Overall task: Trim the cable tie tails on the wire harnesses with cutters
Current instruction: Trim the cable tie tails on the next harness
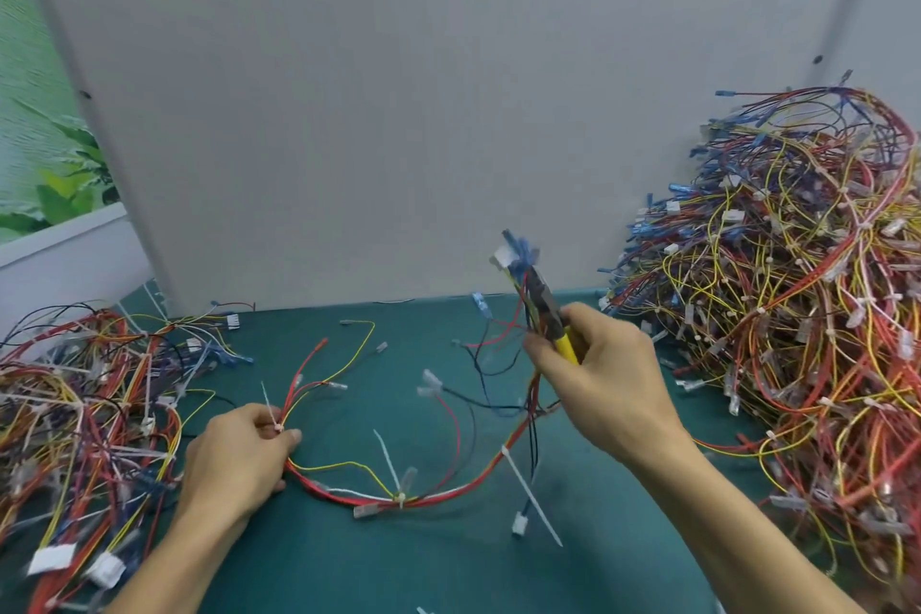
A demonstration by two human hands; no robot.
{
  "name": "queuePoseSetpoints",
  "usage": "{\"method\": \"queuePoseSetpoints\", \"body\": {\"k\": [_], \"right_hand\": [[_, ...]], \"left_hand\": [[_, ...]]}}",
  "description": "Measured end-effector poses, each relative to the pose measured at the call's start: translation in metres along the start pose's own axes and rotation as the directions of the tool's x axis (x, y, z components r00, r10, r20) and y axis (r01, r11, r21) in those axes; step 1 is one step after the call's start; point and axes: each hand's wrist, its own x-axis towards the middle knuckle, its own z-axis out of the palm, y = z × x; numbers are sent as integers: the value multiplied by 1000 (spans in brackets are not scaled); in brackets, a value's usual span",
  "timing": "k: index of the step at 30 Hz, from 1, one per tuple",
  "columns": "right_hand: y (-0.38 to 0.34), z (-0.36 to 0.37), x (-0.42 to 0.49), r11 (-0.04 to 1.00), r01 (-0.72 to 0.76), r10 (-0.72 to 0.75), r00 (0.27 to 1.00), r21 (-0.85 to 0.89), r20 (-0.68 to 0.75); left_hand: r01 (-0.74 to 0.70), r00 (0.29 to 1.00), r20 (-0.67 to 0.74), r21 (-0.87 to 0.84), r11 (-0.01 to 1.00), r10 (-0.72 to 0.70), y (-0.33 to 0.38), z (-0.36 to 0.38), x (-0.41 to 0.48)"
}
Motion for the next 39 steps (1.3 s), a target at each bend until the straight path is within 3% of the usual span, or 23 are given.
{"method": "queuePoseSetpoints", "body": {"k": [3,5,7,10,13,15,17,20,22,24,26,27,30,32,33,35,39], "right_hand": [[10,5,9,968,-190,197,980,-165,32],[27,7,10,859,-359,432,890,-364,142],[45,7,5,747,-392,573,789,-537,221],[59,6,-1,695,-410,634,737,-590,234],[60,3,0,728,-445,634,727,-522,263],[59,0,2,787,-515,613,719,-341,327],[61,-6,8,803,-571,595,753,-170,280],[70,-15,26,805,-557,582,807,-201,94],[73,-13,33,786,-562,599,795,-258,93],[77,-4,36,747,-594,650,746,-298,142],[78,4,36,706,-652,704,689,-277,174],[78,6,37,690,-681,722,669,-245,175],[77,7,45,640,-755,767,618,-143,172],[75,6,48,616,-778,783,587,-124,208],[73,6,48,610,-783,784,575,-119,234],[73,7,48,600,-799,777,566,-50,277],[68,6,43,552,-818,733,568,161,375]], "left_hand": [[-1,1000,-10,7,1000,1,0,0,0],[-2,1000,-12,23,1000,2,0,0,-1],[-2,1000,-8,38,999,3,0,0,-1],[-6,1000,-2,59,998,6,0,1,0],[-7,1000,1,82,997,7,-1,0,0],[-3,1000,1,80,997,3,-2,0,0],[-1,1000,7,90,996,0,-1,0,0],[-3,1000,19,126,992,1,5,-2,-2],[-29,999,27,198,980,24,9,-2,-5],[-73,997,42,384,921,62,14,-3,-12],[-156,984,15,535,830,175,23,-4,-20],[-246,954,-9,548,799,299,27,-4,-25],[-645,710,-22,381,662,704,47,3,-53],[-820,569,127,159,550,812,62,18,-76],[-843,535,218,73,533,817,68,29,-85],[-809,536,384,-20,587,752,77,52,-100],[-707,623,555,98,700,551,84,90,-109]]}}
